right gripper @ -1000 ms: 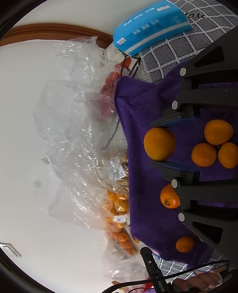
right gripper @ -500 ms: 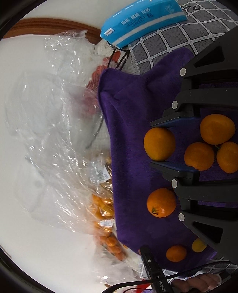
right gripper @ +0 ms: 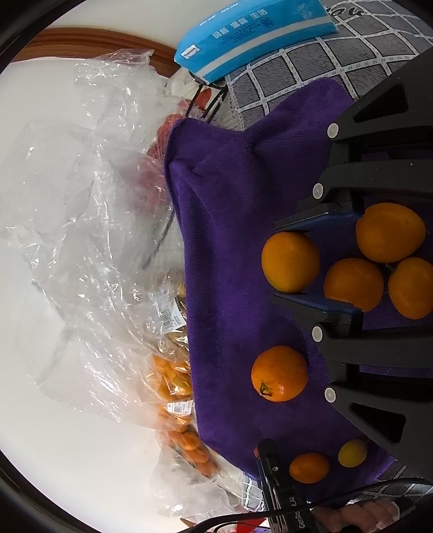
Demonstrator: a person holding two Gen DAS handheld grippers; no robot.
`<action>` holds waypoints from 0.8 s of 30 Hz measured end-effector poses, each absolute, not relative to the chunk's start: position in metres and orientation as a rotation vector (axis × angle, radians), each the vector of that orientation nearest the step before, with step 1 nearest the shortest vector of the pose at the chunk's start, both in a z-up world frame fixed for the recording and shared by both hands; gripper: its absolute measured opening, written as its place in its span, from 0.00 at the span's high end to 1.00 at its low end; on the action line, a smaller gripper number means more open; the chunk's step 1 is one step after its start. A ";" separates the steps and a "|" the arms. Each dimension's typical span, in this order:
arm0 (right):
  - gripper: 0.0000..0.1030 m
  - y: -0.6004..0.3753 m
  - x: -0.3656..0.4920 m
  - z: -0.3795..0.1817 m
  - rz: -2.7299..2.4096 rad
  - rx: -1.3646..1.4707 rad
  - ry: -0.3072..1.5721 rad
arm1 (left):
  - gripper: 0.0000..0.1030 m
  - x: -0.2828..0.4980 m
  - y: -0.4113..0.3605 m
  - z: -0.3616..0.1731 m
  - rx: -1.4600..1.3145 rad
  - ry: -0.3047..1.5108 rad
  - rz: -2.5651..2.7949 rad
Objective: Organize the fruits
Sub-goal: 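Open both tools to drop the orange and red fruit onto the towel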
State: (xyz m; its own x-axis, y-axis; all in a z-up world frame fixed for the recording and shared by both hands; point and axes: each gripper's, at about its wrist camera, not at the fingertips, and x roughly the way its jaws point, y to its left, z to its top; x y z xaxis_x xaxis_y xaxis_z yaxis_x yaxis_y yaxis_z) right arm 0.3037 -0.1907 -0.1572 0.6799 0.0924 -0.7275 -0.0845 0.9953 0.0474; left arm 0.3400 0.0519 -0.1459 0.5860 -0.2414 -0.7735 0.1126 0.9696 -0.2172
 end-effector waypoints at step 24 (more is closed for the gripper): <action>0.37 -0.186 0.247 -0.096 -0.009 0.032 0.756 | 0.38 0.265 0.061 -0.093 -0.163 0.861 -0.190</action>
